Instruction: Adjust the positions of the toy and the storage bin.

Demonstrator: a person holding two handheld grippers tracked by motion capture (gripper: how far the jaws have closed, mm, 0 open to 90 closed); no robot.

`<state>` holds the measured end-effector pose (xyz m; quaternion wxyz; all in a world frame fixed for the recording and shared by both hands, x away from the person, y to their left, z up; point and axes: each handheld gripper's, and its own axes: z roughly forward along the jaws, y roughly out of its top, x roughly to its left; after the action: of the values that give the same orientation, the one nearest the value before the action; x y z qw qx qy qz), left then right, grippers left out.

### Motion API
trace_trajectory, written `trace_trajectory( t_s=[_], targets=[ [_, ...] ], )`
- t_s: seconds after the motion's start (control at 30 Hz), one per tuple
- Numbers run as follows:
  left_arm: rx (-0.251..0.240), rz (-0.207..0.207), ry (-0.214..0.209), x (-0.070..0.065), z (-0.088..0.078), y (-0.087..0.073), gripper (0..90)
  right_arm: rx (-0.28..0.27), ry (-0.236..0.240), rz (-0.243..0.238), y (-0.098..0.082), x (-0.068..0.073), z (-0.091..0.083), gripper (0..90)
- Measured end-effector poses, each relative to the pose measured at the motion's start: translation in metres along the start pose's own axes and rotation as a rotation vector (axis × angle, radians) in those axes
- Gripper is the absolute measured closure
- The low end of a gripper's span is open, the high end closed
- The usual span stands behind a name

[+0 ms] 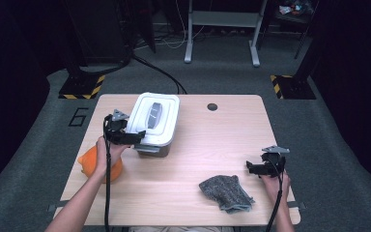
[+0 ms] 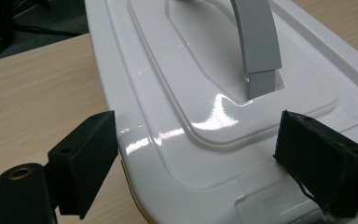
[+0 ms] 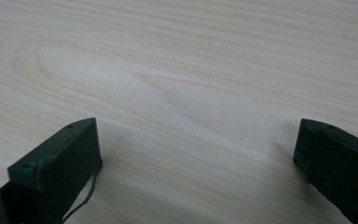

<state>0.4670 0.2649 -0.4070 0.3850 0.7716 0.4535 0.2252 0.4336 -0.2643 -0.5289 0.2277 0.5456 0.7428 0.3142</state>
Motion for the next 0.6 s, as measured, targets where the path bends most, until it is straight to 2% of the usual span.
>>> trace_trajectory(
  t_s=[0.33, 0.6],
  targets=[
    [-0.011, 0.028, -0.022, -0.021, 0.002, 0.002, 12.7, 0.0, 0.0, -0.001, 0.0, 0.0, 0.0, 0.0],
    [-0.022, 0.032, -0.033, -0.028, 0.006, 0.003, 12.8, 0.0, 0.0, -0.001, 0.0, 0.0, 0.0, 0.0]
  ],
)
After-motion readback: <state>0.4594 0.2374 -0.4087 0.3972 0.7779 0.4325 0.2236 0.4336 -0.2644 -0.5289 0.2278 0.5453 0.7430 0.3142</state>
